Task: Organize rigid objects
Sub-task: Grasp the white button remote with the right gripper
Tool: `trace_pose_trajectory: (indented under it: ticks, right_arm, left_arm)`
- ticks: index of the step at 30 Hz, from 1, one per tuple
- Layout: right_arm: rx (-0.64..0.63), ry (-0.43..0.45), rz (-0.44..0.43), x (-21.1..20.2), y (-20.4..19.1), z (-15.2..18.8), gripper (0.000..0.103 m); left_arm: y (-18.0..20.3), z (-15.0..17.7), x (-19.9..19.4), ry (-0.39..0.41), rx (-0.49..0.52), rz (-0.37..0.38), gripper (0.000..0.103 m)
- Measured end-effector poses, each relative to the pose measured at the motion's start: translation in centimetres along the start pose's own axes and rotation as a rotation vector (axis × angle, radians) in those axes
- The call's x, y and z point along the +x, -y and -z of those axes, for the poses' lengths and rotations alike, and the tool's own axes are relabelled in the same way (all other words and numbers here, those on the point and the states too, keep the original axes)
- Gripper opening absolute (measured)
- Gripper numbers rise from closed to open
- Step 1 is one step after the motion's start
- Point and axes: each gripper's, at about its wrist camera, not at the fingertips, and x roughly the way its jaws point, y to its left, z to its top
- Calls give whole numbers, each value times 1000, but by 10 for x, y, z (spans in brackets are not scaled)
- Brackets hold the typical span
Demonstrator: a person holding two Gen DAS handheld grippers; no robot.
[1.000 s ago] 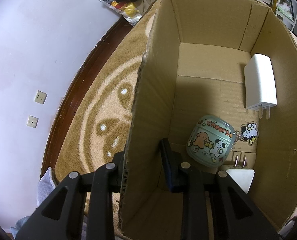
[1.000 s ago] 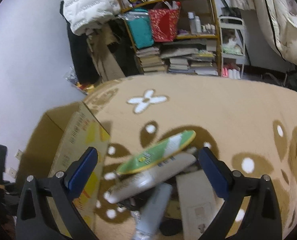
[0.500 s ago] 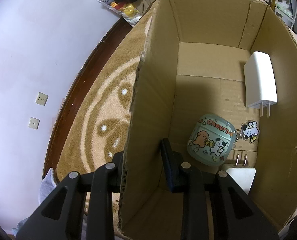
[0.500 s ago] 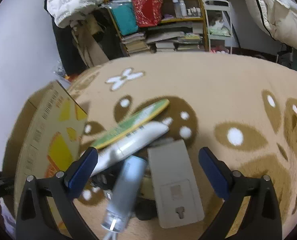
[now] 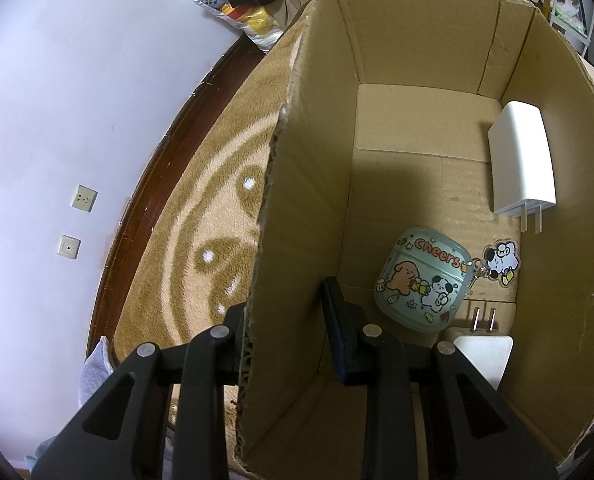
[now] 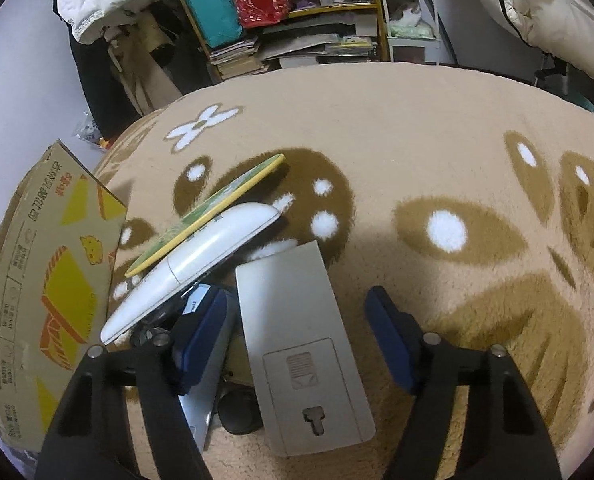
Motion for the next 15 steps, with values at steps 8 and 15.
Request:
trace_pose_trajectory:
  ticks: [8,15]
  right_arm:
    - [-39,-10,38,4,-5,1,73]
    - [-71,-15,92,7,-10,3,60]
  left_arm:
    - [1,0,1,1,1,-1,28]
    - [1,0,1,0,2,0,28]
